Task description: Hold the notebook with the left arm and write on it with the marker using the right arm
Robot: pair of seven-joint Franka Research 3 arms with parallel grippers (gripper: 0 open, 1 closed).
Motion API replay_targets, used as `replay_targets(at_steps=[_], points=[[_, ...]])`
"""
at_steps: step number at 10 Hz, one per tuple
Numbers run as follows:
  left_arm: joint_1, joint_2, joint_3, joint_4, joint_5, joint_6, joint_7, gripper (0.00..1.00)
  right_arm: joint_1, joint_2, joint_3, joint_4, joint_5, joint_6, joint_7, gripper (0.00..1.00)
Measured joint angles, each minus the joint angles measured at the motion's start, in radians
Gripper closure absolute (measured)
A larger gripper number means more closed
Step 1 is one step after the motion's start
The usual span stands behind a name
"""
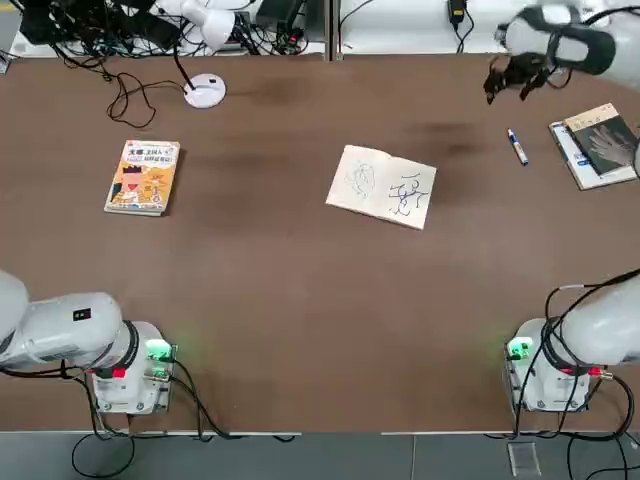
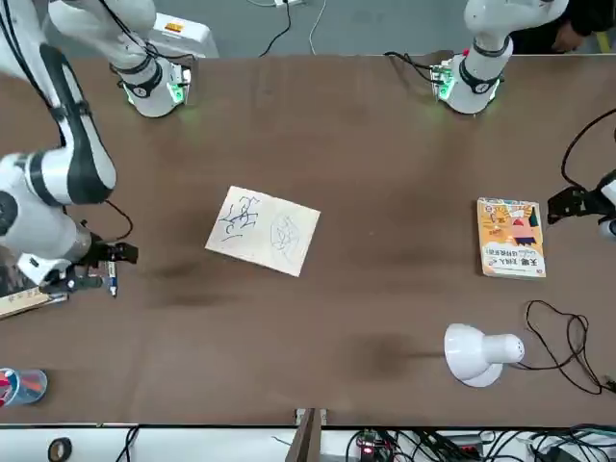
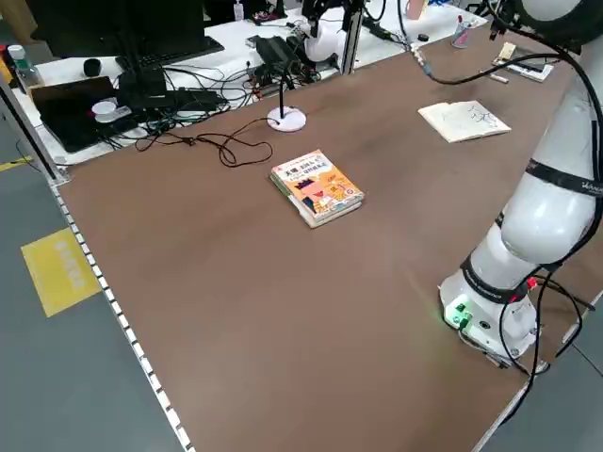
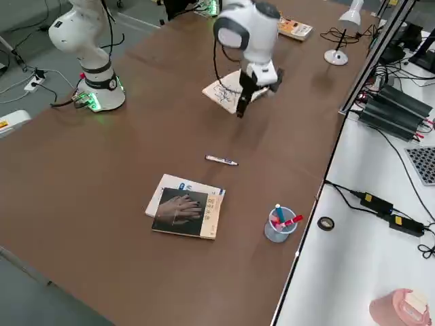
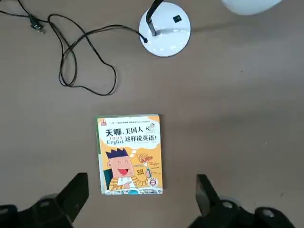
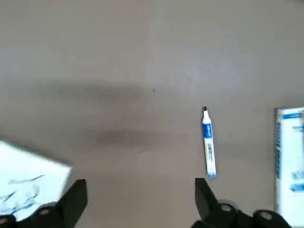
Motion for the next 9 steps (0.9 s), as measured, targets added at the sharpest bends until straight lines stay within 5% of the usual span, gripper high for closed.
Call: replay_targets(at_steps=[3, 5, 9], points=[[-0.017, -0.006, 0.007, -0.020, 0.000, 0.001, 0.000, 0.00, -0.004, -0.094, -0.005, 0.051, -0.100, -0.100, 0.000, 0.00], [-0.109, -0.008, 0.082, -0.024, 0.000, 0.001, 0.000, 0.00, -0.006, -0.124, -0.002, 0.109, -0.145, -0.186, -0.003, 0.00], [-0.306, -0.020, 0.267, -0.040, -0.001, 0.000, 0.000, 0.00, -0.005, -0.136, 0.039, 0.384, -0.153, -0.530, 0.039, 0.00]])
